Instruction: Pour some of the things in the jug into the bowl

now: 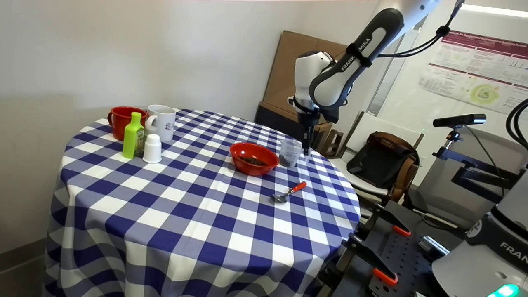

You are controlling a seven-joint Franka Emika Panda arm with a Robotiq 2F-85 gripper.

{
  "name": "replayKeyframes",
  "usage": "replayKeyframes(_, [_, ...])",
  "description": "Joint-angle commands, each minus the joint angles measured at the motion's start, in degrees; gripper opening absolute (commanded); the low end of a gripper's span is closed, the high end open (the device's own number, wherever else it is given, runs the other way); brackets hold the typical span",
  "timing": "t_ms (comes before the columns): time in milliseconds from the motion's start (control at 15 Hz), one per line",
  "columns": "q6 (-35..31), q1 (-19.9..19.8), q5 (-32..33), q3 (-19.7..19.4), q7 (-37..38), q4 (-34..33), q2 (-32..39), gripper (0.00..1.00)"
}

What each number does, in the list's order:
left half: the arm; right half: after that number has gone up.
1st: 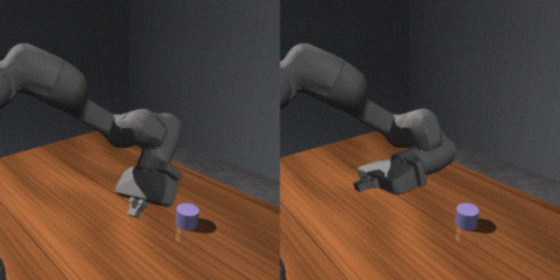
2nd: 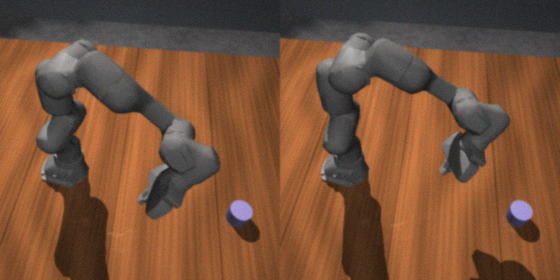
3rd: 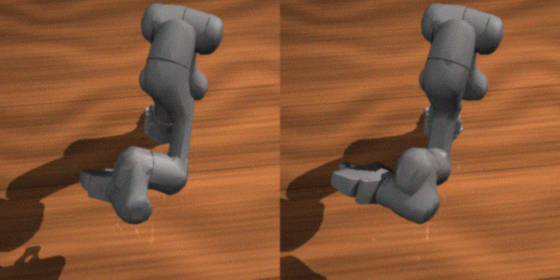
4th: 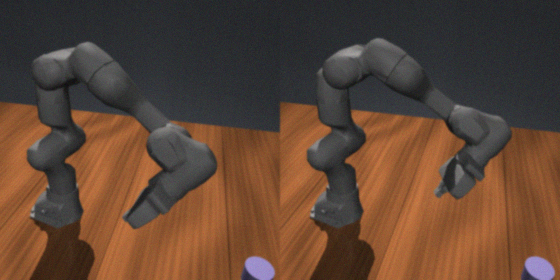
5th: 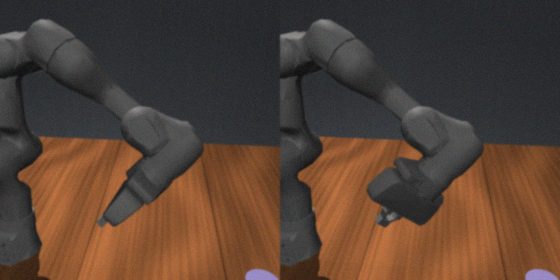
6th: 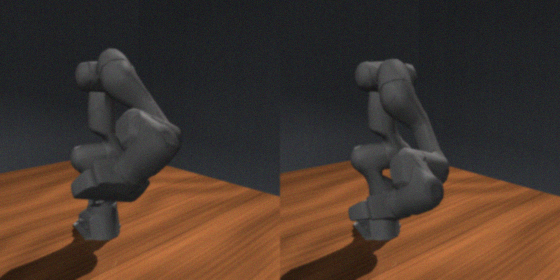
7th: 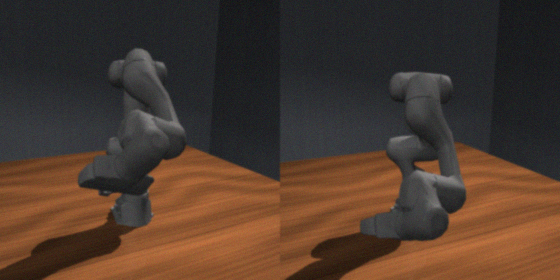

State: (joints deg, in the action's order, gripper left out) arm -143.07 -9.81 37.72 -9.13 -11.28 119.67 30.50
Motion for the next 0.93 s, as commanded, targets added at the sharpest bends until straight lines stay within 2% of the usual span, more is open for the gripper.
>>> replayKeyframes(0, [0.18, 0.58, -0.49, -0.87, -0.37, -3.85, 2.87, 1.00])
replayKeyframes(467, [0.73, 0.48, -0.14, -2.35, -0.24, -8.79, 4.10, 1.00])
replayKeyframes(600, [1.92, 0.86, -0.54, -2.30, 0.03, -8.21, 2.57, 1.00])
replayKeyframes(867, [5.30, -0.21, -6.00, 1.34, -4.28, -2.35, -4.75, 1.00])
